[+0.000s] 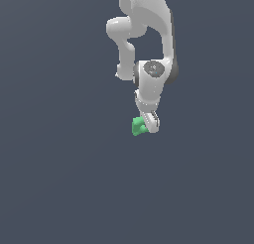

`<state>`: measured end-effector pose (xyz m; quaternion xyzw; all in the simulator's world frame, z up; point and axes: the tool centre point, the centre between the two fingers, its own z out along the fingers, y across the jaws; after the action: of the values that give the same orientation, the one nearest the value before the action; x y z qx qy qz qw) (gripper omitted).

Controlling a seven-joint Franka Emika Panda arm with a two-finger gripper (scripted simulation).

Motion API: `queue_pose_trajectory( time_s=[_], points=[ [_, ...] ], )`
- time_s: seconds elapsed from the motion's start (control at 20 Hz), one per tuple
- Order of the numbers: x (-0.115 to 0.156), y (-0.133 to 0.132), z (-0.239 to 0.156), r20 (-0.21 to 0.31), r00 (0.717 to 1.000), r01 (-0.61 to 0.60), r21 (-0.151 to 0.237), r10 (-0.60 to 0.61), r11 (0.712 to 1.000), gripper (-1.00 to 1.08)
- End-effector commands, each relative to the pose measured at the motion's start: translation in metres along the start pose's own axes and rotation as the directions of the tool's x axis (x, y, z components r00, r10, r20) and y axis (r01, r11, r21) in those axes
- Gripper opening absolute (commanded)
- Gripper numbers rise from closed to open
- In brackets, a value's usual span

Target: Pick up the object and move it to a goal position.

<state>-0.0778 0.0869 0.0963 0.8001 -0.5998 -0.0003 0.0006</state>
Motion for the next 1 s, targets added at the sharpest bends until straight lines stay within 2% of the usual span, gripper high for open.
queue_pose_trajectory(
  time_s=[0.0,0.6,0.95],
  points=[
    [0.0,0.0,0.001,0.0,1.0,0.0,0.001,0.0,1.0,-1.0],
    [0.001,0.0,-0.002,0.0,1.0,0.0,0.002,0.0,1.0,-1.0],
    [0.006,0.004,-0.025,0.0,1.0,0.0,0.002,0.0,1.0,-1.0]
  ],
)
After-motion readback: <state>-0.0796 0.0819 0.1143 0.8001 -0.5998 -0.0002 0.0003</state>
